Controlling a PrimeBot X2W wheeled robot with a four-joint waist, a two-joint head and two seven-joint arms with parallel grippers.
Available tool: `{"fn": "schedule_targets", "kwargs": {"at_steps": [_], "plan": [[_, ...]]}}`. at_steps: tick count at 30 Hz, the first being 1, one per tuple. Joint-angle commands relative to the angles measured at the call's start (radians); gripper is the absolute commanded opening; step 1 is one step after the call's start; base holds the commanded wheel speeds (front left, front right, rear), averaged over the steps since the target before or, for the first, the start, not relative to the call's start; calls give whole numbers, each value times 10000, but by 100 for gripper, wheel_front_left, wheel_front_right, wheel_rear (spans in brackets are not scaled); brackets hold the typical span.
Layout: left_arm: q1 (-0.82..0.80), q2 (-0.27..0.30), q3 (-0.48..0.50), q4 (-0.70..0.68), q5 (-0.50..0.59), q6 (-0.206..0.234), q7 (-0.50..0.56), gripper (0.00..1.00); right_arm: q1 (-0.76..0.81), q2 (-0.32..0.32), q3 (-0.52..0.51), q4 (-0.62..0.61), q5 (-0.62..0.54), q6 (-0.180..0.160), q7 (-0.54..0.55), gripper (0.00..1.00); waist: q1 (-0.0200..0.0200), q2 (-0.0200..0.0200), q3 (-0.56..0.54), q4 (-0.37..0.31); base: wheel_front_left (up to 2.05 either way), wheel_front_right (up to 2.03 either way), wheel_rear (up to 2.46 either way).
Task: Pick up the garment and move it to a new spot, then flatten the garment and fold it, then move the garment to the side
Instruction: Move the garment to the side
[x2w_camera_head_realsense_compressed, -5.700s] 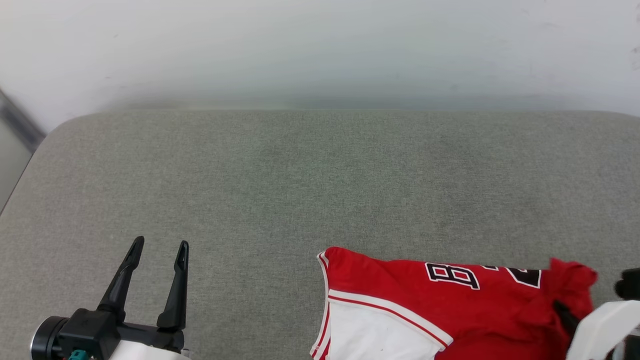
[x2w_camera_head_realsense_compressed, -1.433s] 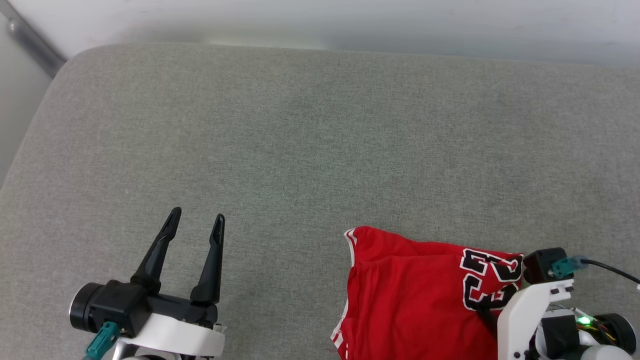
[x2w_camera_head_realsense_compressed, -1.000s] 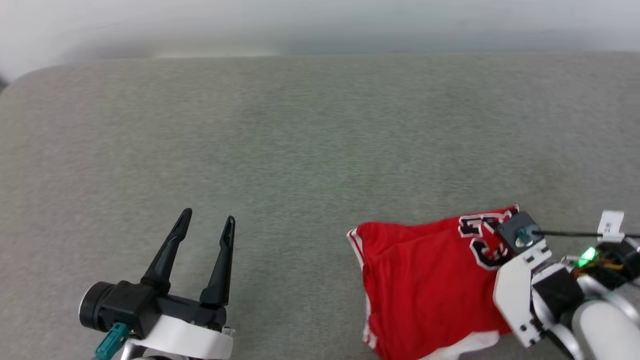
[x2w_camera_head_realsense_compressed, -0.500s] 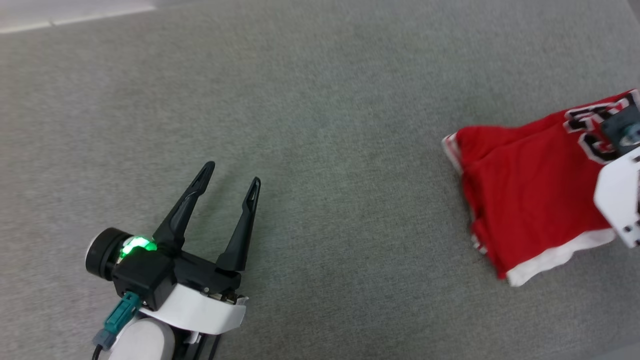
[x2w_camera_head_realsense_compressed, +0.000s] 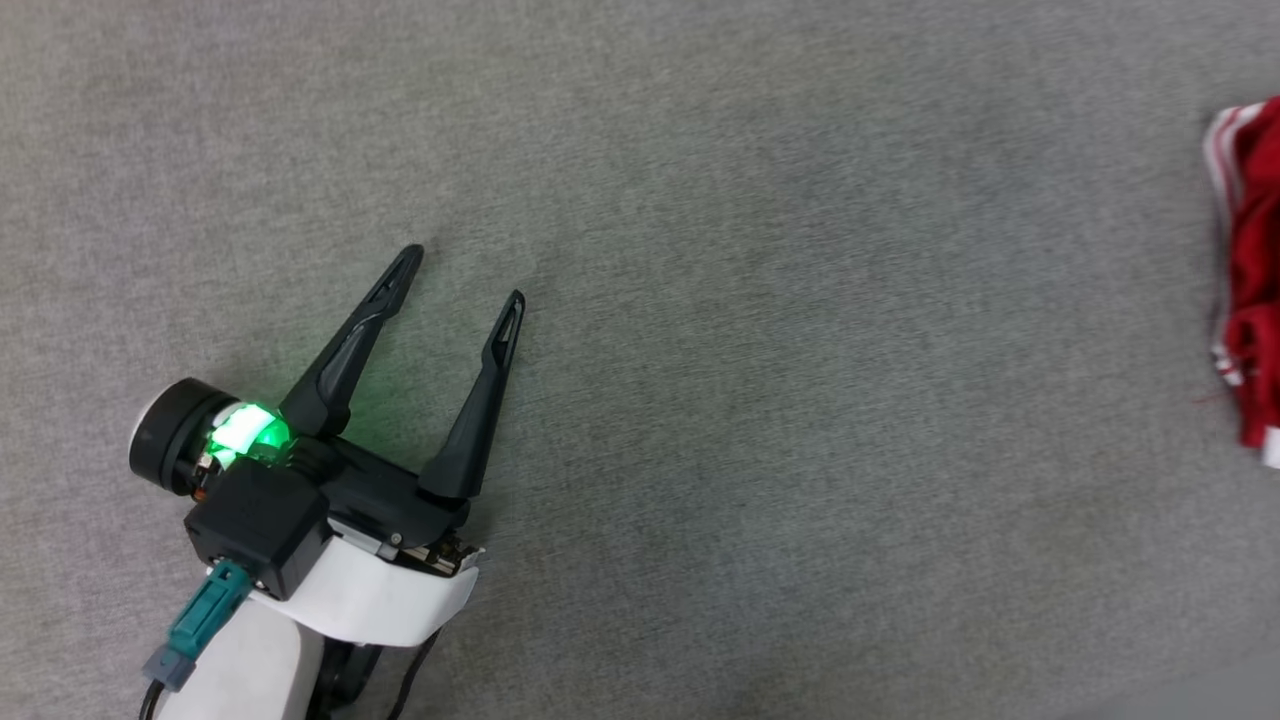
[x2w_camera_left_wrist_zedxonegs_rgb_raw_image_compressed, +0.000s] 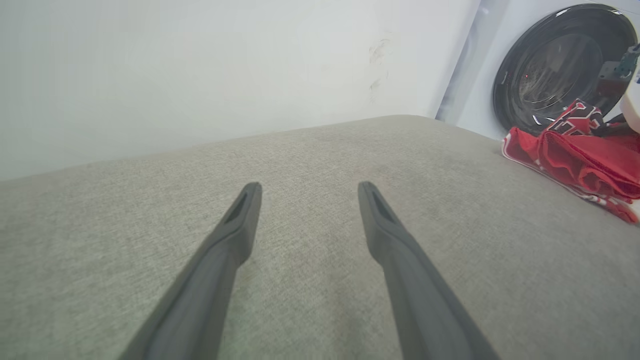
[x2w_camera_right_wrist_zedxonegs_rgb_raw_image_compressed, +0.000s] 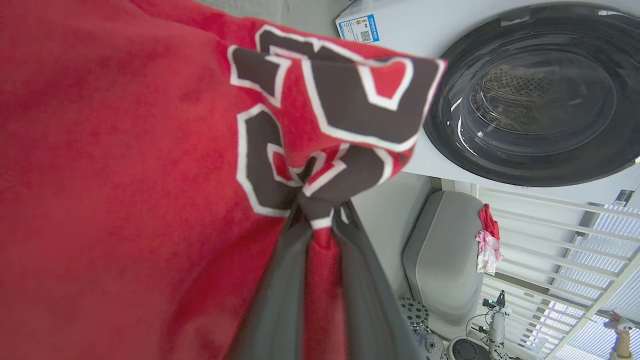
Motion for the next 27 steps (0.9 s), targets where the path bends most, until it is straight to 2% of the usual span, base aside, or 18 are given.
{"fn": "schedule_targets", "kwargs": {"at_steps": [1,9,10,11,19,24,27], "plan": [[-59,64,-17,-54,14,-9,-21,100,-184,31,-183,204,-138,-17,-200,0,-2,0,151,127,0,0,0],[-70,112,-13,-86,24,-9,-21,100,-572,480,-1429,1337,-1212,-17,-1194,0,-2,0,198,387,0,0,0],[-71,83,-4,-52,24,-9,-21,100,-608,542,-1517,1342,-1317,-17,-1249,62,-2,0,133,402,0,0,0],[-65,42,11,-23,11,-9,-21,100,-634,618,-1614,1383,-1397,-17,-1211,100,-2,0,41,416,0,0,0],[254,-474,326,389,-174,-9,-21,100,-834,1007,-1509,705,-1675,-17,-1376,100,-2,0,-1350,595,0,0,0],[658,-834,908,713,-212,-8,-20,100,-981,1352,-1358,-108,-1074,-17,-1719,100,-2,0,-2466,925,0,0,0],[936,-1084,1363,867,-131,4,-20,100,-837,1880,-1318,-754,-580,-14,-2124,100,-2,0,-3149,1203,0,0,0]]}}
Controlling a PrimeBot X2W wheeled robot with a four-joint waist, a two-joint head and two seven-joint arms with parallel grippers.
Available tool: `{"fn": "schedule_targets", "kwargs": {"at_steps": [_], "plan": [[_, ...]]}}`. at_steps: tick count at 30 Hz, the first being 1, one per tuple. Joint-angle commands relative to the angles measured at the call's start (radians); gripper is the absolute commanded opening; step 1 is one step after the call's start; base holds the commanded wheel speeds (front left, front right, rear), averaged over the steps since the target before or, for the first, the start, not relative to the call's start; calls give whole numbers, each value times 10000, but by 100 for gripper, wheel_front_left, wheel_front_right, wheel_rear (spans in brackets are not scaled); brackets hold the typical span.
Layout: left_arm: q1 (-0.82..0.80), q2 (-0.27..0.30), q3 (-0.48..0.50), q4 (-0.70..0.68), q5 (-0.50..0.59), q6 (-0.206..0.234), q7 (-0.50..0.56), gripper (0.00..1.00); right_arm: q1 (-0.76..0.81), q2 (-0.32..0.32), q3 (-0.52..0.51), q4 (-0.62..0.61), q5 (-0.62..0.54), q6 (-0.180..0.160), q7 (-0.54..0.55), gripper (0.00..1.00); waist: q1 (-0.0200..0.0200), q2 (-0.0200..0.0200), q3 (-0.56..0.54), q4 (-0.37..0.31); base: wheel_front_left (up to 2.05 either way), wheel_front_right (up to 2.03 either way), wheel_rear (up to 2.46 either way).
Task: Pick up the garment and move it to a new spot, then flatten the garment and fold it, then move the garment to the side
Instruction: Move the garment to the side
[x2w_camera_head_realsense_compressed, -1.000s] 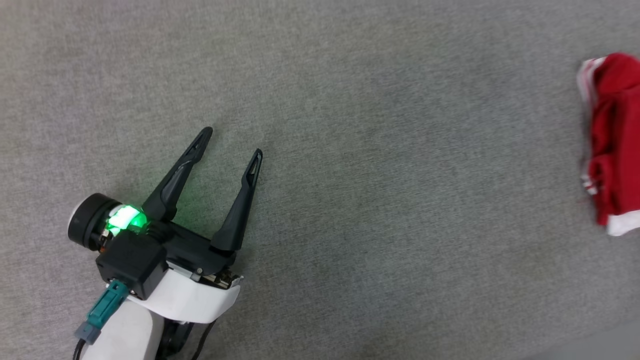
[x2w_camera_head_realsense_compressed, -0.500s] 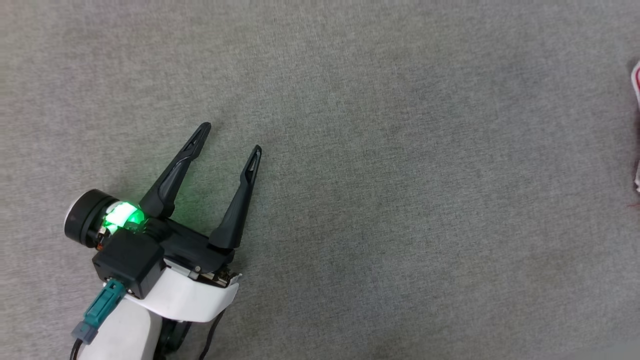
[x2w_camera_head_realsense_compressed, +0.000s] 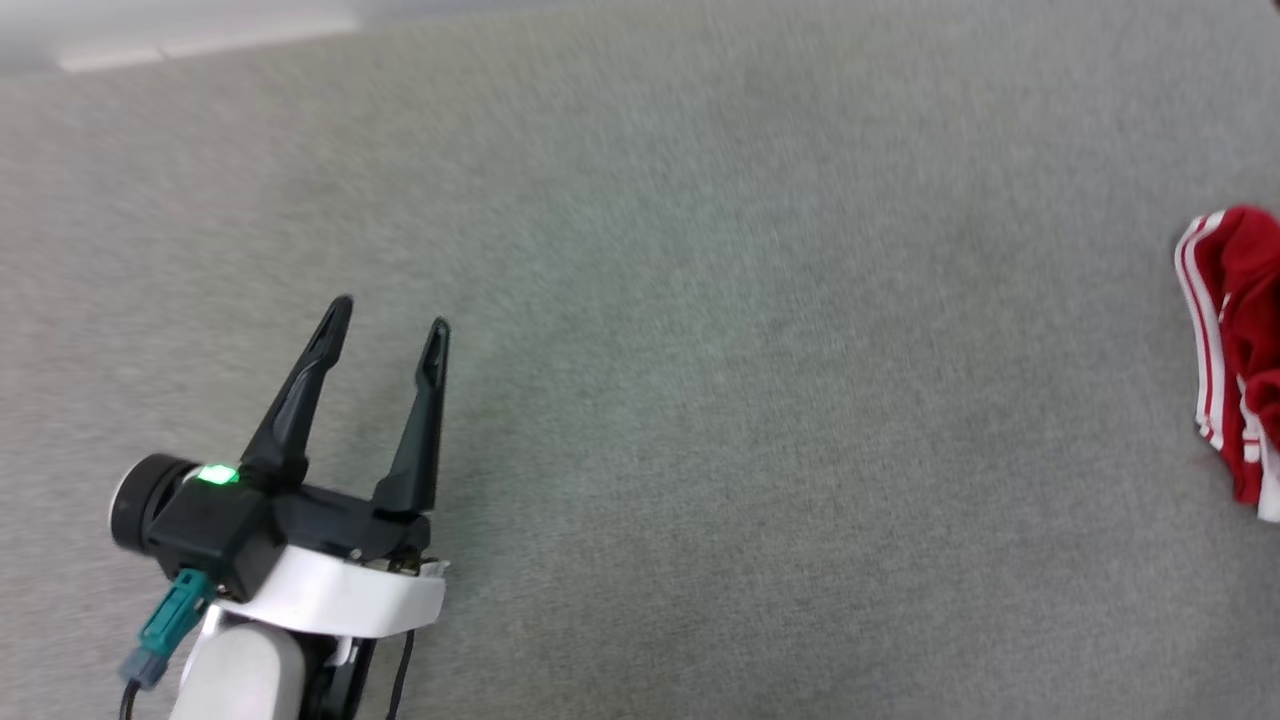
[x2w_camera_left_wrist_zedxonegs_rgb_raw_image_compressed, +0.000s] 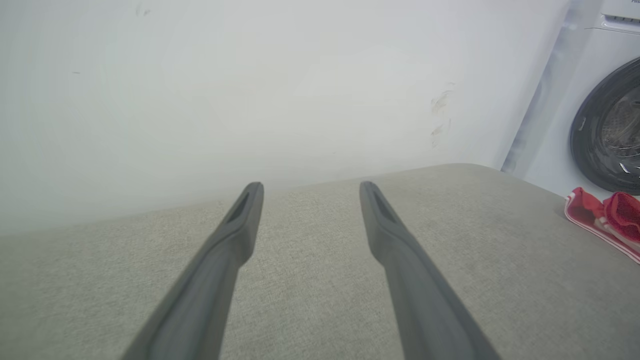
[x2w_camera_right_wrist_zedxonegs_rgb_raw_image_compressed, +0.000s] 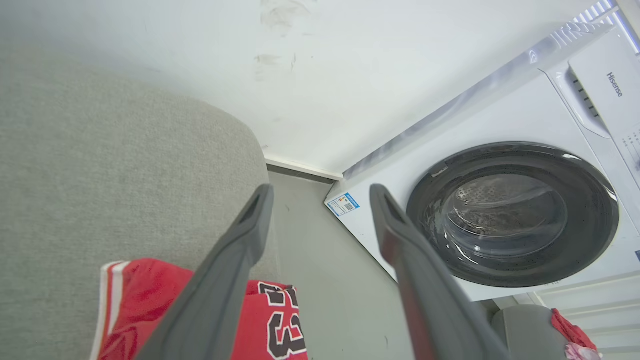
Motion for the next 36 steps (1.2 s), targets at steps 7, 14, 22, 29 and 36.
{"fn": "schedule_targets", "kwargs": {"at_steps": [7,14,22,29,36], "plan": [[949,-592,1203,338,125,70,-21,100,1445,1932,-278,-2229,1302,-9,-1302,100,0,-1,-2181,1065,0,0,0],[1502,-884,1675,507,287,87,-21,100,3434,3590,-431,-3983,2158,-9,-2336,100,0,-1,-2906,1458,0,0,0],[2108,-1157,2051,786,398,69,-21,100,5718,4871,-105,-4527,2882,-9,-4003,100,0,-1,-3366,1626,0,0,0],[2308,-1298,2099,793,667,23,-21,100,6714,5202,352,-3819,3207,-9,-5000,100,0,-1,-3428,1663,0,0,0],[2383,-1424,2180,881,872,3,-21,100,6722,5292,493,-3383,3280,-7,-5312,100,0,-1,-3474,1614,0,0,0]]}}
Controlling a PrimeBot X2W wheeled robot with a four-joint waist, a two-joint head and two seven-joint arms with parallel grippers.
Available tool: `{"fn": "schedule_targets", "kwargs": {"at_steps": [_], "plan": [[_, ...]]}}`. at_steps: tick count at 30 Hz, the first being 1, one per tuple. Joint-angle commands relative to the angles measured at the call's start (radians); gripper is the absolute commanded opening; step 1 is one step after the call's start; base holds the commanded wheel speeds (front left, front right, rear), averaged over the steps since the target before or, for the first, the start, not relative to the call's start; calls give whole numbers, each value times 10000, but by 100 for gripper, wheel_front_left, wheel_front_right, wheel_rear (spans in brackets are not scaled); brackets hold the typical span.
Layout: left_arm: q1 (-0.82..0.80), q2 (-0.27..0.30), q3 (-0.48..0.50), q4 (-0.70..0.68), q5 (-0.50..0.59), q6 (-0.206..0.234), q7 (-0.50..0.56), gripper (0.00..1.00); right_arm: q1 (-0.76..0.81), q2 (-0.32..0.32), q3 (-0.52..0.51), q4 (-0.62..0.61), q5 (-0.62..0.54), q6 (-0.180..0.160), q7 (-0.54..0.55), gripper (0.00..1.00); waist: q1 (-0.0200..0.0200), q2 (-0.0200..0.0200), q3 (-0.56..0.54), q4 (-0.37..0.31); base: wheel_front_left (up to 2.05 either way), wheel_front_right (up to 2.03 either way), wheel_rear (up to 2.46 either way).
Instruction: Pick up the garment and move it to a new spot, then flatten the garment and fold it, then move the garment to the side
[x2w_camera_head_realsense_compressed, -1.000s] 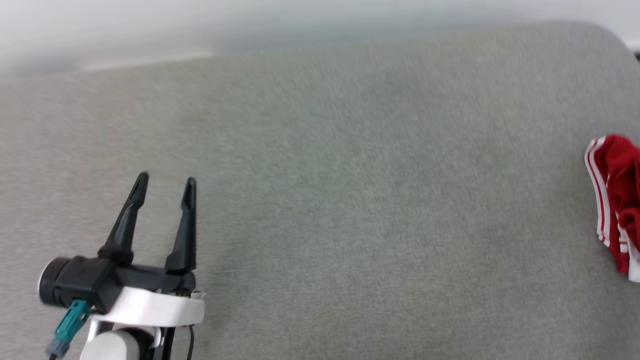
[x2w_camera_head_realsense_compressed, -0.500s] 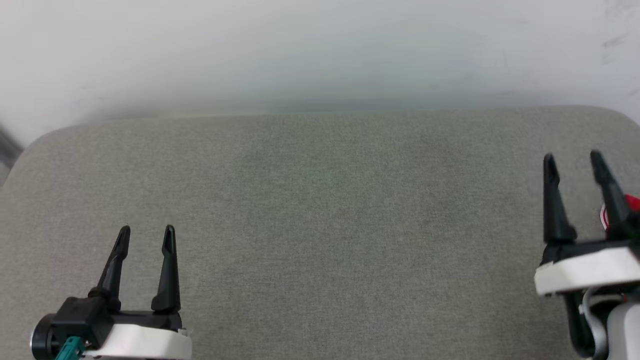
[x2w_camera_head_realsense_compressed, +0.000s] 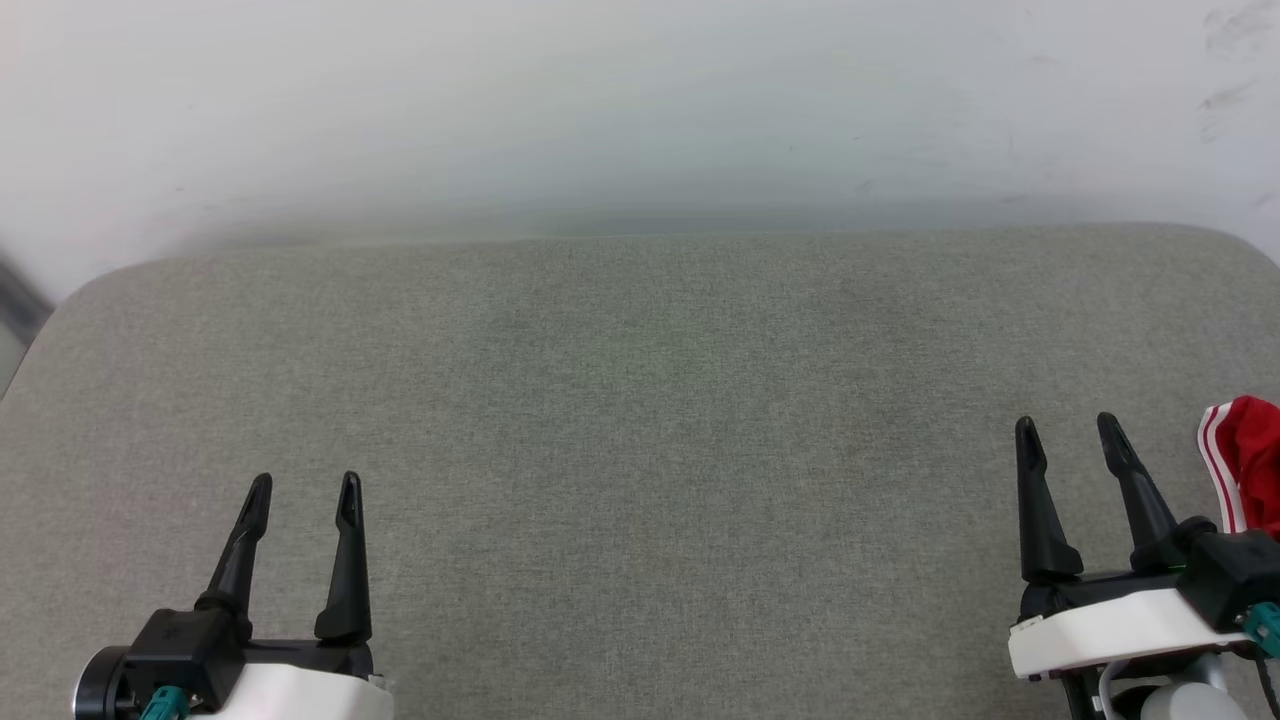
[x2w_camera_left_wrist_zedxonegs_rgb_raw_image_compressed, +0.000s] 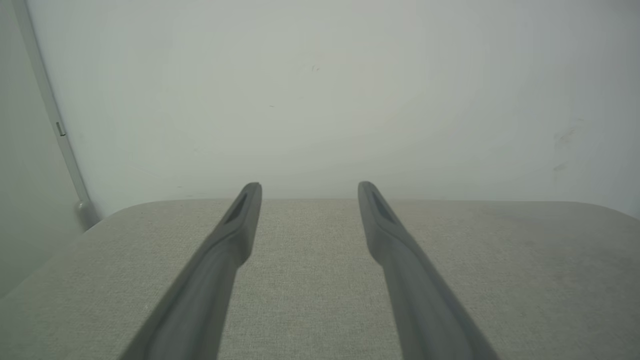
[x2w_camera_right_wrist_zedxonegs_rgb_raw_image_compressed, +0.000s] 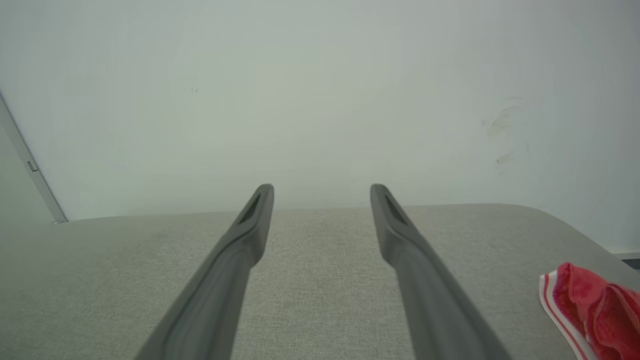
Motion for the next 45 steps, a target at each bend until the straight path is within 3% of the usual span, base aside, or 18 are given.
{"fn": "schedule_targets", "kwargs": {"at_steps": [1,19,20,24,45], "plan": [[109,-45,39,2,86,-42,-21,100,-51,48,31,36,108,-3,-78,100,1,0,-5,-15,0,0,0],[90,-119,21,116,60,-50,-21,100,-118,52,272,139,325,-3,-178,100,1,0,46,-86,0,0,0],[13,-113,9,108,63,-42,0,0,-79,10,269,125,332,0,-128,0,2,0,45,-86,0,0,0],[86,-203,-46,468,34,-42,49,0,132,10,285,464,389,0,-76,0,2,0,44,-87,0,0,0],[-460,-76,-141,1186,-4084,-43,895,0,-109,-99,167,823,4311,-1,801,0,2,0,0,-93,0,0,0]]}}
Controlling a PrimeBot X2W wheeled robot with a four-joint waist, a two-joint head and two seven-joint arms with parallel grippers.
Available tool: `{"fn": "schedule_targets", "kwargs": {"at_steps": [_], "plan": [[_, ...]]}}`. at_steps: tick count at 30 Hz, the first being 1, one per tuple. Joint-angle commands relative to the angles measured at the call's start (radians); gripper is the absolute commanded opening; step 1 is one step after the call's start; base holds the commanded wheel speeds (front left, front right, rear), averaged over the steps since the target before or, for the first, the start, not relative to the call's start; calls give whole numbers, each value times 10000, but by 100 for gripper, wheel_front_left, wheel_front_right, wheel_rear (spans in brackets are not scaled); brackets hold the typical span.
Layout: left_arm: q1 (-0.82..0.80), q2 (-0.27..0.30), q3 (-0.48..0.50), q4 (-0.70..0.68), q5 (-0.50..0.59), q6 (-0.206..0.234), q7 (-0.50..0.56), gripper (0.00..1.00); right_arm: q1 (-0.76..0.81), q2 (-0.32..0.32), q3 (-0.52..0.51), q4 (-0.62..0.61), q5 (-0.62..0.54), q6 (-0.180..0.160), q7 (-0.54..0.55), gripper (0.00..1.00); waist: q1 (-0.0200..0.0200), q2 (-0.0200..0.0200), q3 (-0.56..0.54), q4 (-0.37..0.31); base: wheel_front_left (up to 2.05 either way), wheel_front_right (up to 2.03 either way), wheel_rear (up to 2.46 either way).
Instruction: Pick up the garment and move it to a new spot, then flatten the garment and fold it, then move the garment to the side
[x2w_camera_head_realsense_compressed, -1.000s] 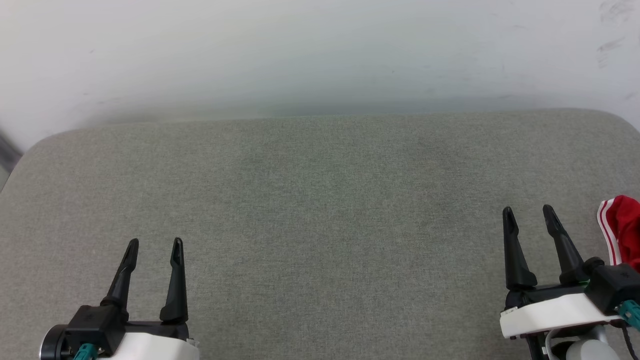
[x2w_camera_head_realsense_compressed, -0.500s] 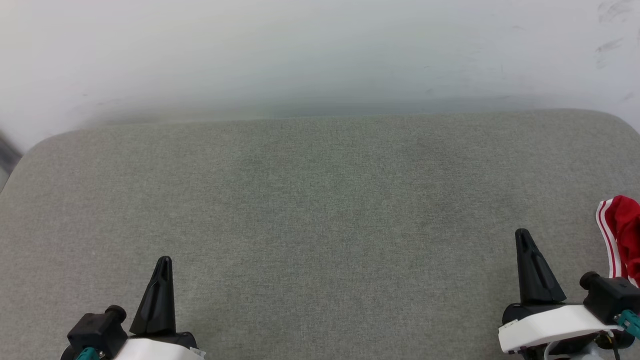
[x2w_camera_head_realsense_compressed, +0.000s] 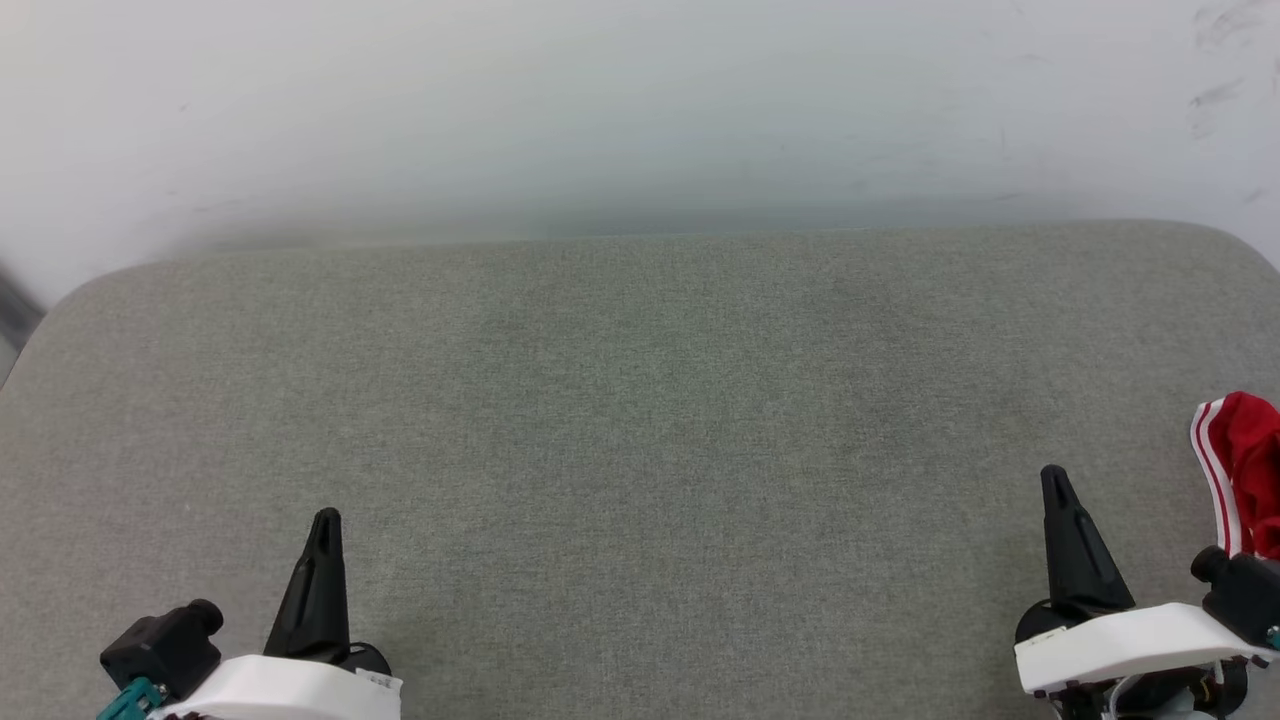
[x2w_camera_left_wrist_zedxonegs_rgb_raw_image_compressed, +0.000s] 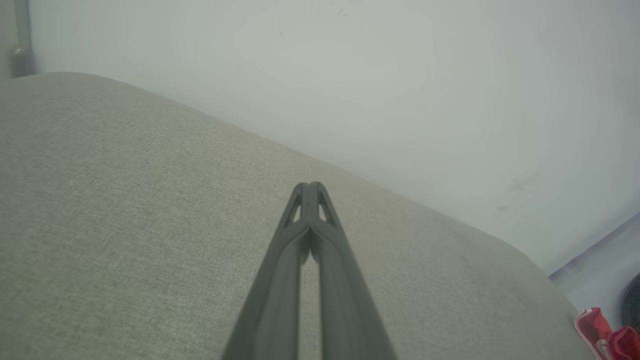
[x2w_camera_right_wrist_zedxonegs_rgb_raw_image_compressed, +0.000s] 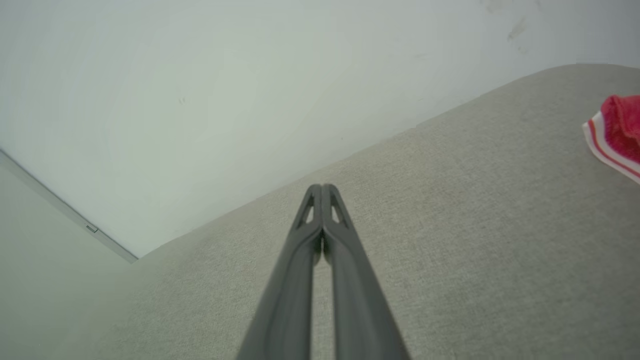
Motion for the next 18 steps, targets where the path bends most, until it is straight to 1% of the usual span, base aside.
{"fn": "schedule_targets", "kwargs": {"at_steps": [1,2,3,4,18], "plan": [[-299,103,-6,-55,-452,-4,78,0,-308,-81,-41,-88,446,-1,94,0,0,0,-3,0,0,0,0],[-299,103,-6,-55,-452,-4,78,0,-308,-81,-41,-88,446,-1,94,0,0,0,-3,0,0,0,0],[-348,111,-9,9,-788,-5,152,0,-330,-87,-53,-59,769,-1,167,0,0,0,-7,-1,0,0,0],[-348,111,-9,9,-788,-5,152,0,-330,-87,-53,-59,769,-1,167,0,0,0,-7,-1,0,0,0],[-641,146,-15,376,-3053,-10,663,0,-461,-120,-158,151,2928,-1,696,0,0,0,-38,-5,0,0,0]]}}
